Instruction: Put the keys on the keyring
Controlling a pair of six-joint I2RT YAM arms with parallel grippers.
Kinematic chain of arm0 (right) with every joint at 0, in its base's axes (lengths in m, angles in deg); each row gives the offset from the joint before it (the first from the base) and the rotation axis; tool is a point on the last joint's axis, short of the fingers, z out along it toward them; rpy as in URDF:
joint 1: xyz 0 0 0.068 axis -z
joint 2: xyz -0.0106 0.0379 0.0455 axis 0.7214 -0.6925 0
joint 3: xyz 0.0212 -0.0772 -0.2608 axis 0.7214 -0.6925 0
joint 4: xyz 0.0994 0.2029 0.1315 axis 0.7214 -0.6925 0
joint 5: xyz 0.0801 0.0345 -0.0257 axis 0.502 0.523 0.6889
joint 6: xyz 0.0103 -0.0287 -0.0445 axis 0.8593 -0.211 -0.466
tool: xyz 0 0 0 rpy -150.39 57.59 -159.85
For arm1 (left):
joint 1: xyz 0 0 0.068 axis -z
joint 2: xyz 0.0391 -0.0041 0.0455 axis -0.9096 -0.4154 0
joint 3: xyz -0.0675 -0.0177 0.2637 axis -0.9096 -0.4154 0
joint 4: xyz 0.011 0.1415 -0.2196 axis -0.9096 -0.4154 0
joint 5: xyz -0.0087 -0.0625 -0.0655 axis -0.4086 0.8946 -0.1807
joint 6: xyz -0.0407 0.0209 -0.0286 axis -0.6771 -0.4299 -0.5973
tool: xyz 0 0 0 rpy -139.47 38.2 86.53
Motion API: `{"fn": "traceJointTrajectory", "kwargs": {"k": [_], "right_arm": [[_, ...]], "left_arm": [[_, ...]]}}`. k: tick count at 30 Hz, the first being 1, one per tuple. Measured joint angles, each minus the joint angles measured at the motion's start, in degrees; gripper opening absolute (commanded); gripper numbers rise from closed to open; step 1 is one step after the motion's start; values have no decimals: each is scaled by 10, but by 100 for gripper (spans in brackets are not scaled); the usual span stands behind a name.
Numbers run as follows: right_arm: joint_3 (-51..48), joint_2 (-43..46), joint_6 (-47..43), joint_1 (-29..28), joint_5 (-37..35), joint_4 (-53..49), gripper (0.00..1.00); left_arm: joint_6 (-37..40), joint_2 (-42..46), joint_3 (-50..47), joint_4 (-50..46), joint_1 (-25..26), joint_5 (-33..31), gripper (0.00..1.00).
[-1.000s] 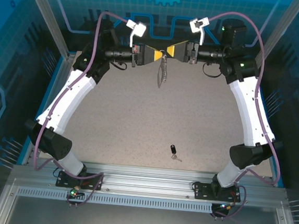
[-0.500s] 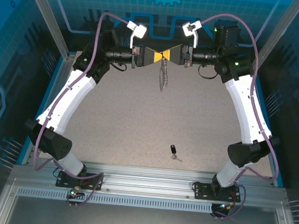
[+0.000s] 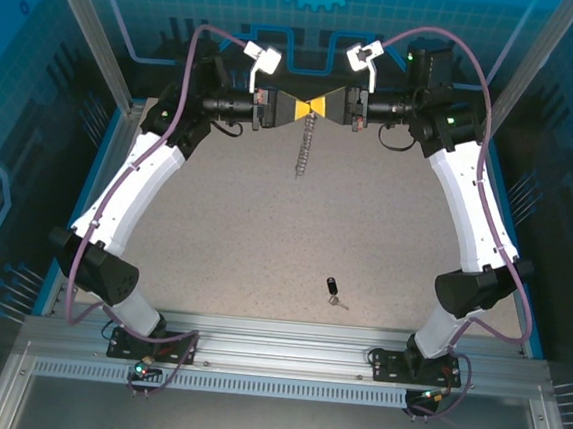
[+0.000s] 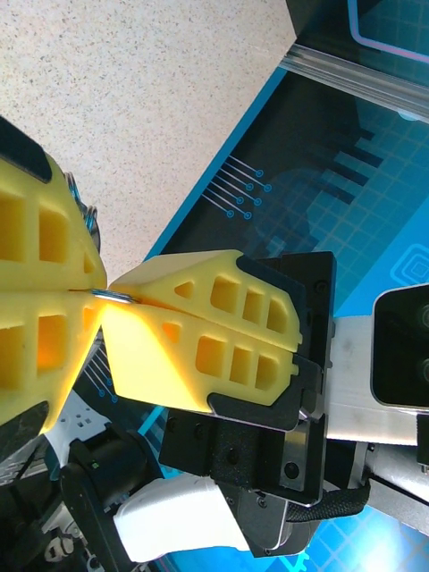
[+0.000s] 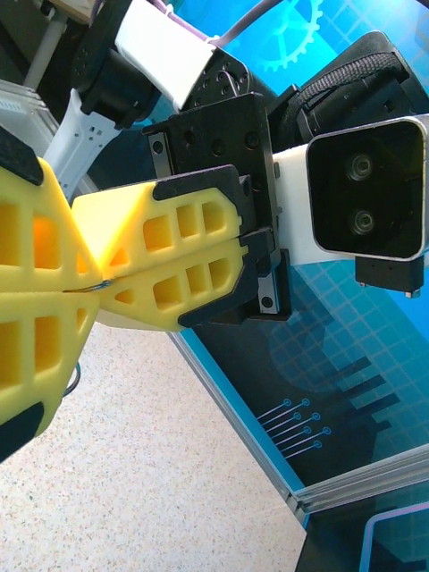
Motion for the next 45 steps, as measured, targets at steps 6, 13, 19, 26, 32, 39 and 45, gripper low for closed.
{"fn": "traceJointTrajectory", "kwargs": {"k": [6, 13, 19, 26, 32, 39, 45], "right_arm": [[-64, 22, 31, 9, -5, 61, 0], [-123, 32, 89, 20, -23, 128, 0], [-153, 53, 136, 30, -44, 200, 0], [-209, 106, 213, 31, -66, 343, 0], [-235, 119, 274, 30, -91, 456, 0], [-239, 118, 315, 25, -115, 518, 0], [-239, 108, 338, 21, -122, 551, 0]], "left_arm": [[-12, -9, 0, 0, 0, -7, 30], [-35, -11, -1, 16, 3, -42, 62], [-104, 27, -66, 98, 1, -109, 62], [-233, 43, -118, 236, 0, -155, 50], [-332, 35, -125, 351, 2, -167, 41], [-380, 14, -113, 413, 16, -168, 39], [-400, 4, -106, 442, 21, -168, 36]]}}
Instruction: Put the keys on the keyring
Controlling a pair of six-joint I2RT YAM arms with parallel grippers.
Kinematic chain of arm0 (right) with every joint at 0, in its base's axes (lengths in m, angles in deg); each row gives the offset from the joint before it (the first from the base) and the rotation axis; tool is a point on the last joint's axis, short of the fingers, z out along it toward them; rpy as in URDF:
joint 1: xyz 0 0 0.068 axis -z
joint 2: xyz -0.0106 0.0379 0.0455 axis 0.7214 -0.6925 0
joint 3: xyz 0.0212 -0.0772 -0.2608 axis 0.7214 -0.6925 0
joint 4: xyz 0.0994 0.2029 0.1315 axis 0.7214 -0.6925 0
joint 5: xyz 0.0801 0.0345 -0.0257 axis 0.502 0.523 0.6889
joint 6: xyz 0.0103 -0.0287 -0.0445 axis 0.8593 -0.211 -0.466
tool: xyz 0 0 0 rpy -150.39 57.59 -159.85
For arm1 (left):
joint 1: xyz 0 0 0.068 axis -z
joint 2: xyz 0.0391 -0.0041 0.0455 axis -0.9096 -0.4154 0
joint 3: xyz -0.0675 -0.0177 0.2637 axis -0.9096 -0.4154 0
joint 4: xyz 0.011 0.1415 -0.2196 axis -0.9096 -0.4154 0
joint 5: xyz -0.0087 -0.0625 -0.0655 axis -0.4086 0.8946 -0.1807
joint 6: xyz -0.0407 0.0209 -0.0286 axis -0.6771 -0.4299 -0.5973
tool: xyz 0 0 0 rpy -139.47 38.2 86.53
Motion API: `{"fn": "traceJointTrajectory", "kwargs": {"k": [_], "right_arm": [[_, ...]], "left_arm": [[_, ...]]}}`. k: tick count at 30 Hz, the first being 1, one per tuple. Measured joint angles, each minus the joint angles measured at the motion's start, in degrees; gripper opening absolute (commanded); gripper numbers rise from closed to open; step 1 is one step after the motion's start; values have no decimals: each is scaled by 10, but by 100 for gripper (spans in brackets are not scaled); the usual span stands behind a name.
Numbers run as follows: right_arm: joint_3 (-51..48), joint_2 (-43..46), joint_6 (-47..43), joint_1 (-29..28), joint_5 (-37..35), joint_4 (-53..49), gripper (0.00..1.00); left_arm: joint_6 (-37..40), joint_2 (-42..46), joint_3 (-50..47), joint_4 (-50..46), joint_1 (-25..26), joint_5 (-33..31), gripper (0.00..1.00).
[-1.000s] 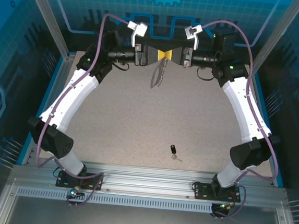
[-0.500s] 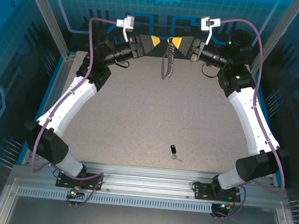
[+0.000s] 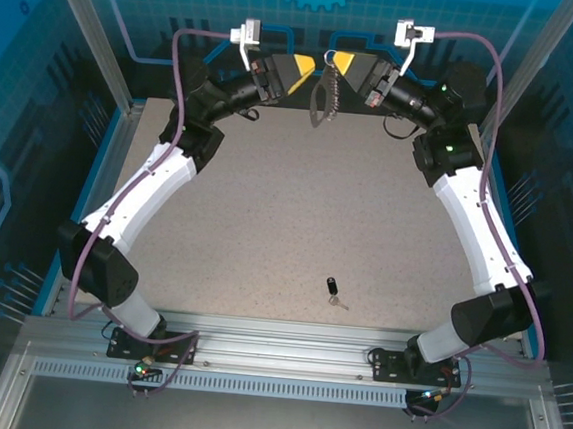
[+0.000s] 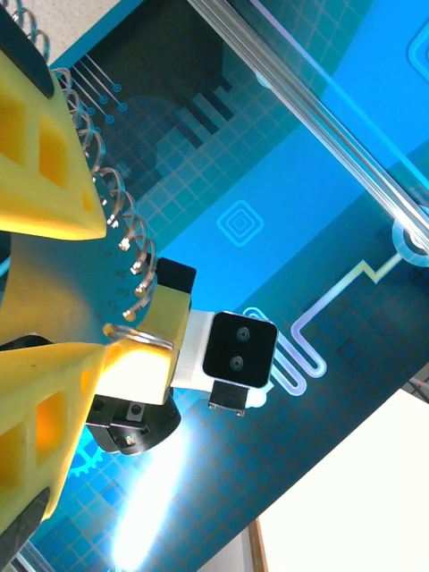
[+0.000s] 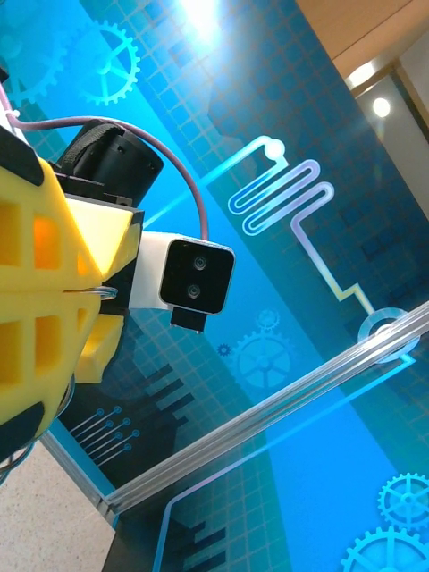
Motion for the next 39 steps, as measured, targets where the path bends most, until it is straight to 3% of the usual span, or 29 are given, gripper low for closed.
{"fn": "traceJointTrajectory", "kwargs": {"k": [16, 22, 28, 39], "right_arm": [[7, -27, 8, -10, -1, 2, 0], [8, -27, 9, -10, -1, 2, 0], [8, -27, 8, -11, -1, 2, 0], [8, -27, 10, -12, 0, 2, 0]], "left_arm": [[-20, -15, 10, 31, 2, 0, 32], [-20, -16, 10, 35, 3, 0, 42], [-20, -16, 10, 35, 4, 0, 43], [-19, -16, 10, 35, 5, 0, 31]]}}
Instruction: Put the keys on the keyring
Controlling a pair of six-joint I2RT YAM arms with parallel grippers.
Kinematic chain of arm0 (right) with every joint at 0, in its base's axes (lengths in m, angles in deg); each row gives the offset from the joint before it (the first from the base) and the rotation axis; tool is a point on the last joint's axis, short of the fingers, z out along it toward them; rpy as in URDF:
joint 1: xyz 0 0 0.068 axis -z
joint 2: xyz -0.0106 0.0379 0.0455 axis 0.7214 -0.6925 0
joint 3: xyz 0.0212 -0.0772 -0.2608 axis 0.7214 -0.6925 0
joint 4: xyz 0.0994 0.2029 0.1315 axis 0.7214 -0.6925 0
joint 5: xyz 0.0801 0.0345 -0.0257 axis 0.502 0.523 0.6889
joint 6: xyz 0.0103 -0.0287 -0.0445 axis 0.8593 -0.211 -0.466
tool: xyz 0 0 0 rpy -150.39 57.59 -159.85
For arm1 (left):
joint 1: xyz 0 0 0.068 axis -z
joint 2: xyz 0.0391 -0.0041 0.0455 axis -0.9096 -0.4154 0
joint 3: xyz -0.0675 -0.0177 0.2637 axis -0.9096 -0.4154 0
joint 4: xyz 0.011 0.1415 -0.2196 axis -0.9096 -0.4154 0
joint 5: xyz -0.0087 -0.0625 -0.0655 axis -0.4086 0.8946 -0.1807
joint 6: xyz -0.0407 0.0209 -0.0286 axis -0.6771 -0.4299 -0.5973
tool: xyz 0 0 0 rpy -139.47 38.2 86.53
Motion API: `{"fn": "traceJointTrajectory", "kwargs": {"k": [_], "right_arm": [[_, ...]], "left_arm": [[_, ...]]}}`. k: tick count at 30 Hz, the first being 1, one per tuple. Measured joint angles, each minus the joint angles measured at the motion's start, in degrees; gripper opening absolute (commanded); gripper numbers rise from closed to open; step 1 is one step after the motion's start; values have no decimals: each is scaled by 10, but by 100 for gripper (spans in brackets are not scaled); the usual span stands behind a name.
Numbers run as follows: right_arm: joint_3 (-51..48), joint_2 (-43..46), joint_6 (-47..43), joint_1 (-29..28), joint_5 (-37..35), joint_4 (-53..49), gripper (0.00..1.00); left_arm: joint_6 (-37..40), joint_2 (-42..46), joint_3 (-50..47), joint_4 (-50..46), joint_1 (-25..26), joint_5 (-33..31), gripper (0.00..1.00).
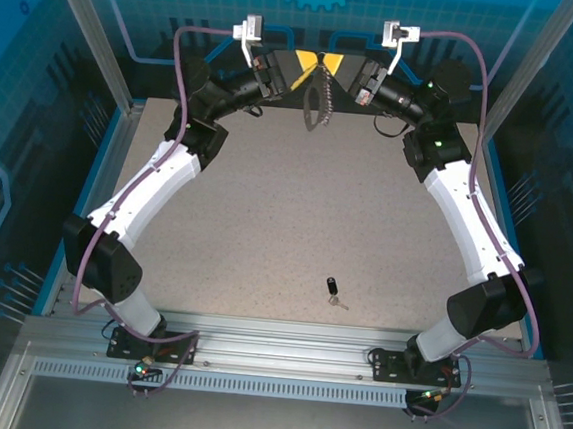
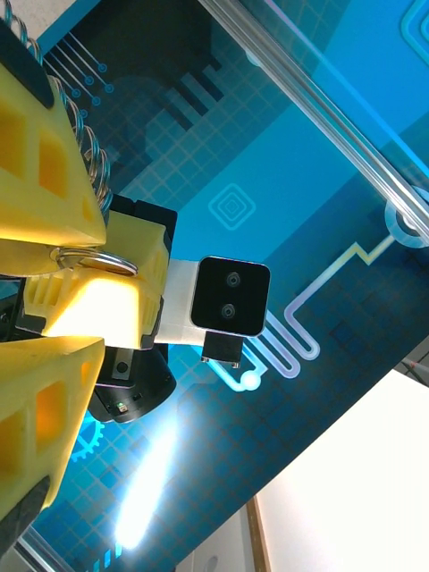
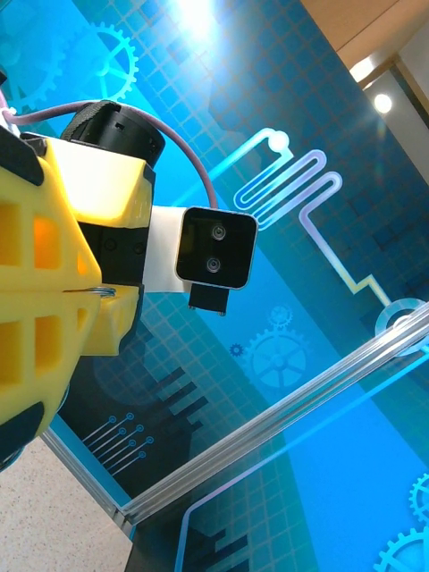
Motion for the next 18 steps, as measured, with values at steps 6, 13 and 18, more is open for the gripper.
{"fn": "traceJointTrajectory", "kwargs": {"k": [6, 13, 18], "right_arm": [[0, -2, 0, -3, 0, 0, 0], [0, -4, 0, -2, 2, 0, 0], [0, -4, -1, 2, 2, -6, 18]], "left_arm": [[0, -6, 0, 0, 5, 0, 24], [1, -12, 0, 0, 7, -2, 8], [5, -12, 0, -2, 7, -4, 0]]}}
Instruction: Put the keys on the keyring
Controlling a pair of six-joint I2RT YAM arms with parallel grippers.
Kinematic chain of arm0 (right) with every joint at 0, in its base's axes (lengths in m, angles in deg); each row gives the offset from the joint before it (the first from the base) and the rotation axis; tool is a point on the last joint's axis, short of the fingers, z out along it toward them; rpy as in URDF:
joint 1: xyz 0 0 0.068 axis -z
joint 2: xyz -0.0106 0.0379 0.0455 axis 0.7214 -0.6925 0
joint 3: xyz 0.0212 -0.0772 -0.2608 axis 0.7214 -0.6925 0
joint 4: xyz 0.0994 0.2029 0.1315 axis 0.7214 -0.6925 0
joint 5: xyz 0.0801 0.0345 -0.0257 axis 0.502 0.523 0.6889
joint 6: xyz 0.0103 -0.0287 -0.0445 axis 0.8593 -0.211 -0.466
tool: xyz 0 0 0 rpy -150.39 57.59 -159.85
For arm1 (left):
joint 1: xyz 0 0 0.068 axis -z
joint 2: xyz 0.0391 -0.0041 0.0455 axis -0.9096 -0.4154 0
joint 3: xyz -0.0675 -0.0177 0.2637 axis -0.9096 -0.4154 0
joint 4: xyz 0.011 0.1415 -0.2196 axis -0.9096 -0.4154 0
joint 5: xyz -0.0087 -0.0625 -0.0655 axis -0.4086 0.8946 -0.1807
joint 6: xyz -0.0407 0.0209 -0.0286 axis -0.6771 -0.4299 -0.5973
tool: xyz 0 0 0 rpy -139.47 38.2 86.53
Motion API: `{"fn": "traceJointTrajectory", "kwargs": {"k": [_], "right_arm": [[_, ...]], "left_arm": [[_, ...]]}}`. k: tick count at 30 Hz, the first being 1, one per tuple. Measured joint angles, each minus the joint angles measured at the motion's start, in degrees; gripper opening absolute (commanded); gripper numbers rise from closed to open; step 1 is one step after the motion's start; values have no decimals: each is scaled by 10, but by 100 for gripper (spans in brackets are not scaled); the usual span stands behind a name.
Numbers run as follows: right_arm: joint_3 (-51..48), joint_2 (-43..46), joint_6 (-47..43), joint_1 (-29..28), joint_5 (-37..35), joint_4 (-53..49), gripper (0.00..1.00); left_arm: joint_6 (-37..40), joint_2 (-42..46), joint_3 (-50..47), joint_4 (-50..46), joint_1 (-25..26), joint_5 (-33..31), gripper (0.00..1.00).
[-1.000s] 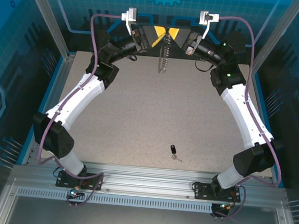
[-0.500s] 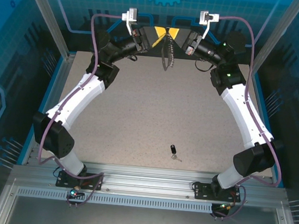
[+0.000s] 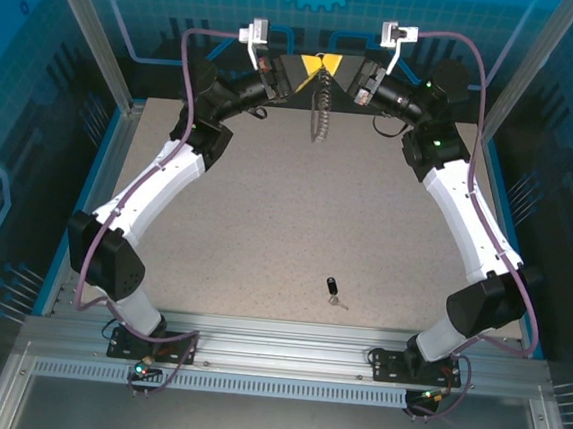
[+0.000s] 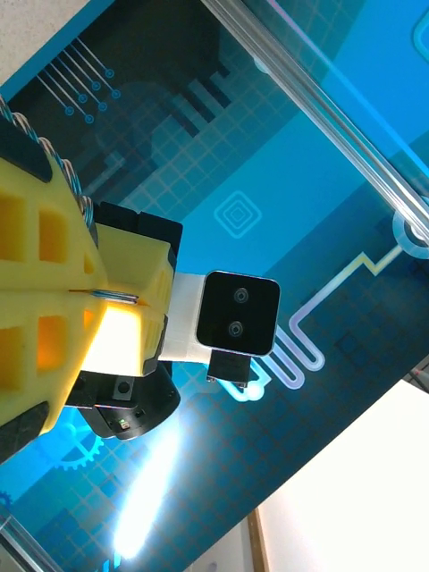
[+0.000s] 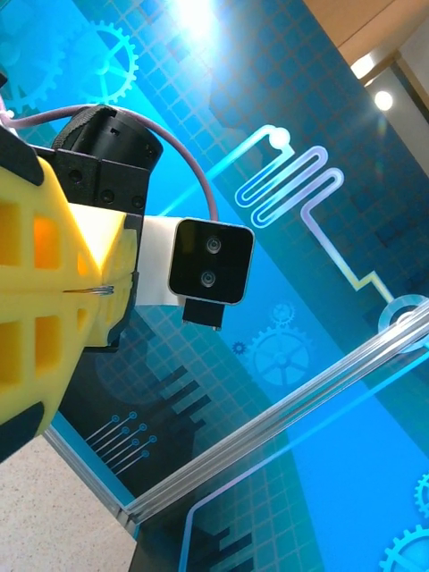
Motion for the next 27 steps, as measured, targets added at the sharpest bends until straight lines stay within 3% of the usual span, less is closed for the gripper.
{"fn": "traceJointTrajectory", "kwargs": {"k": [4, 12, 17, 27], "right_arm": [[-16, 6, 9, 28, 10, -8, 30], [-41, 21, 4, 108, 25, -80, 43], [6, 20, -43, 100, 61, -174, 48], [171, -26, -186, 37, 108, -365, 46]], "left_arm": [[17, 0, 0, -18, 2, 5, 0], [75, 0, 0, -65, -20, 52, 0], [145, 0, 20, -144, -27, 95, 0], [269, 0, 101, -297, -27, 160, 0]]}}
